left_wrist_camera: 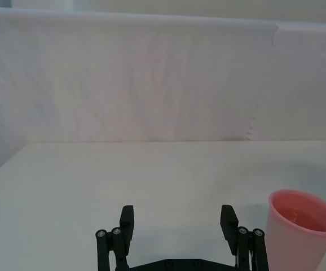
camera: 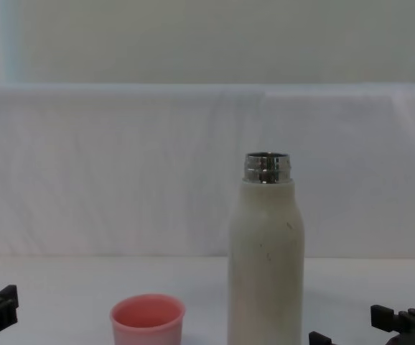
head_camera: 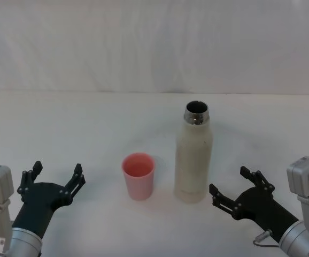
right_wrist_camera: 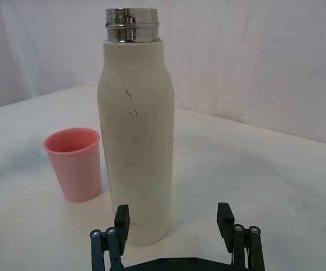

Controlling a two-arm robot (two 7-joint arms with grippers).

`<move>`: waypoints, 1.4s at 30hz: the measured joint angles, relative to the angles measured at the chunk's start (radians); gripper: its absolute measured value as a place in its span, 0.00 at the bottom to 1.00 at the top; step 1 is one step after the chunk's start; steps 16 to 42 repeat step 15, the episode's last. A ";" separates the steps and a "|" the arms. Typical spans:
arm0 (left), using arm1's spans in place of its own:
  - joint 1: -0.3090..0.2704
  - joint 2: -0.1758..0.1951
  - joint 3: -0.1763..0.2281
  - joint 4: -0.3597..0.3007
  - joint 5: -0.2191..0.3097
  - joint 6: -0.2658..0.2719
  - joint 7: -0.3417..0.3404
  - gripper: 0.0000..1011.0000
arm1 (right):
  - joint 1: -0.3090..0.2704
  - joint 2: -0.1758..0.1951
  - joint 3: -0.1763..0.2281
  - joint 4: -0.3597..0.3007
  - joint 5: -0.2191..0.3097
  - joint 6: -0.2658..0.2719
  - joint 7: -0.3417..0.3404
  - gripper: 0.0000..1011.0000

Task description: Grasp the thermos with one hand and pour water into the cup lid.

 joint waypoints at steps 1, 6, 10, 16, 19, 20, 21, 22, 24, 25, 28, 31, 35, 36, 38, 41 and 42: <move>0.000 0.000 0.000 0.000 0.000 0.000 0.000 0.99 | 0.000 0.000 0.000 0.000 0.000 0.000 0.000 0.99; 0.000 0.000 0.000 0.000 0.000 0.000 0.000 0.99 | 0.001 0.000 -0.001 -0.001 0.000 0.001 0.001 0.99; 0.000 0.000 0.000 0.000 0.000 0.000 0.000 0.99 | 0.001 0.001 -0.001 -0.001 0.000 0.001 0.001 0.99; 0.000 0.000 0.000 0.000 0.000 0.000 0.000 0.99 | 0.001 0.001 -0.001 -0.001 0.000 0.001 0.001 0.99; 0.000 0.000 0.000 0.000 0.000 0.000 0.000 0.99 | 0.001 0.001 -0.001 -0.001 0.000 0.001 0.001 0.99; 0.000 0.000 0.000 0.000 0.000 0.000 0.000 0.99 | 0.001 0.001 -0.001 -0.001 0.000 0.001 0.001 0.99; 0.000 0.000 0.000 0.000 0.000 0.000 0.000 0.99 | 0.001 0.001 -0.001 -0.001 0.000 0.001 0.001 0.99; 0.000 0.000 0.000 0.000 0.000 0.000 0.000 0.99 | 0.001 0.001 -0.001 -0.001 0.000 0.001 0.001 0.99; 0.000 0.000 0.000 0.000 0.000 0.000 0.000 0.99 | 0.001 0.001 -0.001 -0.001 0.000 0.001 0.001 0.99; 0.000 0.000 0.000 0.000 0.000 0.000 0.000 0.99 | 0.001 0.001 -0.001 -0.001 0.000 0.001 0.001 0.99; 0.000 0.000 0.000 0.000 0.000 0.000 0.000 0.99 | 0.001 0.001 -0.001 -0.001 0.000 0.001 0.001 0.99; 0.000 0.000 0.000 0.000 0.000 0.000 0.000 0.99 | 0.001 0.001 -0.001 -0.001 0.000 0.001 0.001 0.99; 0.000 0.000 0.000 0.000 0.000 0.000 0.000 0.99 | 0.001 0.001 -0.001 -0.001 0.000 0.001 0.001 0.99; 0.000 0.000 0.000 0.000 0.000 0.000 0.000 0.99 | 0.001 0.001 -0.001 -0.001 0.000 0.001 0.001 0.99; 0.000 0.000 0.000 0.000 0.000 0.000 0.000 0.99 | 0.001 0.001 -0.001 -0.001 0.000 0.001 0.001 0.99; 0.000 0.000 0.000 0.000 0.000 0.000 0.000 0.99 | 0.001 0.001 -0.001 -0.001 0.000 0.001 0.001 0.99; 0.000 0.000 0.000 0.000 0.000 0.000 0.000 0.99 | 0.001 0.001 -0.001 -0.001 0.000 0.001 0.001 0.99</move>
